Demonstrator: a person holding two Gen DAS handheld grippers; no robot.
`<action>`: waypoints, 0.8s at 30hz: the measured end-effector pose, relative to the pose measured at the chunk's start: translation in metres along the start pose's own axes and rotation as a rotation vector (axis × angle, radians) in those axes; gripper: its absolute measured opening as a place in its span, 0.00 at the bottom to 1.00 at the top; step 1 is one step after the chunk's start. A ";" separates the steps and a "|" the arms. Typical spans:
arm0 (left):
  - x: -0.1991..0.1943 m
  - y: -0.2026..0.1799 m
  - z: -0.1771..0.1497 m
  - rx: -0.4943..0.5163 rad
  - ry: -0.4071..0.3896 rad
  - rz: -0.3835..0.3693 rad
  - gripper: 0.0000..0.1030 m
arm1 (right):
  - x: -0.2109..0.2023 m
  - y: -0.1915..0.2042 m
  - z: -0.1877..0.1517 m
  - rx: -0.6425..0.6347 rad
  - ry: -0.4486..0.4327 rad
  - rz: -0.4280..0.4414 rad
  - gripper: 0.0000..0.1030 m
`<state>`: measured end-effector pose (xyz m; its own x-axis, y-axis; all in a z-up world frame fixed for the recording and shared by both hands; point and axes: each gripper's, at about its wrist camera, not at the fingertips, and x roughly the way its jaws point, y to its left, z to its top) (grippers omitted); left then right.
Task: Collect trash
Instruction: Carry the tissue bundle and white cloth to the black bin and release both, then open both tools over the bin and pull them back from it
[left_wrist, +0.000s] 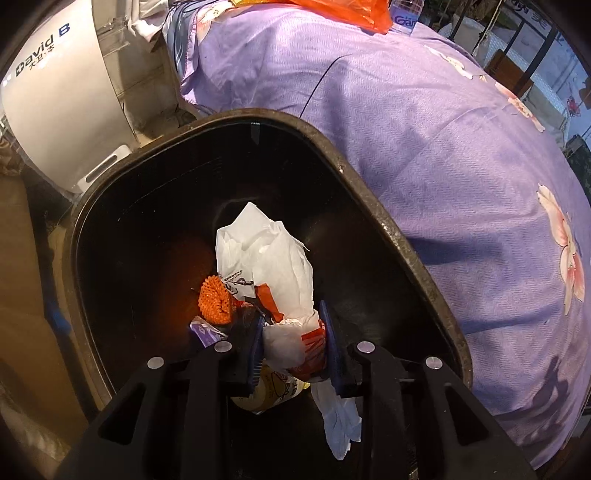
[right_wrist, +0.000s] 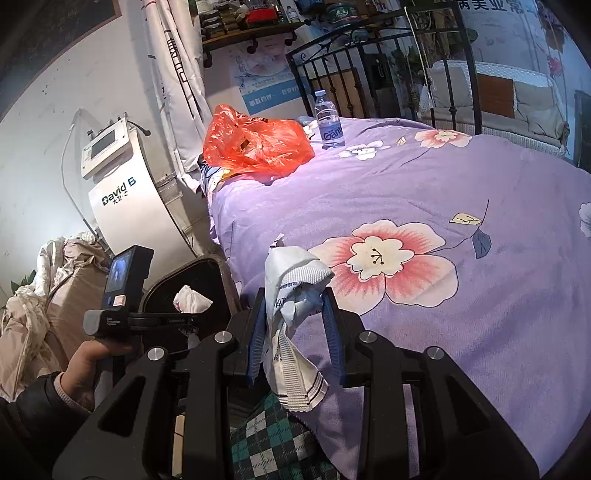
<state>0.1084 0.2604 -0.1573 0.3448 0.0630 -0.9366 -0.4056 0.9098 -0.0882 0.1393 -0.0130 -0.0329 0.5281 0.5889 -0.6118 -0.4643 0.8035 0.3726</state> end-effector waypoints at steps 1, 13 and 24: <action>0.003 0.001 0.000 -0.003 0.015 0.004 0.34 | 0.000 -0.001 0.000 0.001 0.000 0.001 0.29; -0.034 0.001 -0.006 -0.013 -0.144 0.035 0.84 | 0.014 0.002 -0.004 0.003 0.034 0.028 0.29; -0.094 0.020 -0.011 -0.141 -0.382 0.033 0.91 | 0.075 0.055 -0.018 -0.054 0.202 0.266 0.29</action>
<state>0.0587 0.2682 -0.0749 0.6088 0.2631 -0.7484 -0.5246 0.8412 -0.1310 0.1408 0.0733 -0.0705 0.2337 0.7439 -0.6261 -0.6070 0.6147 0.5038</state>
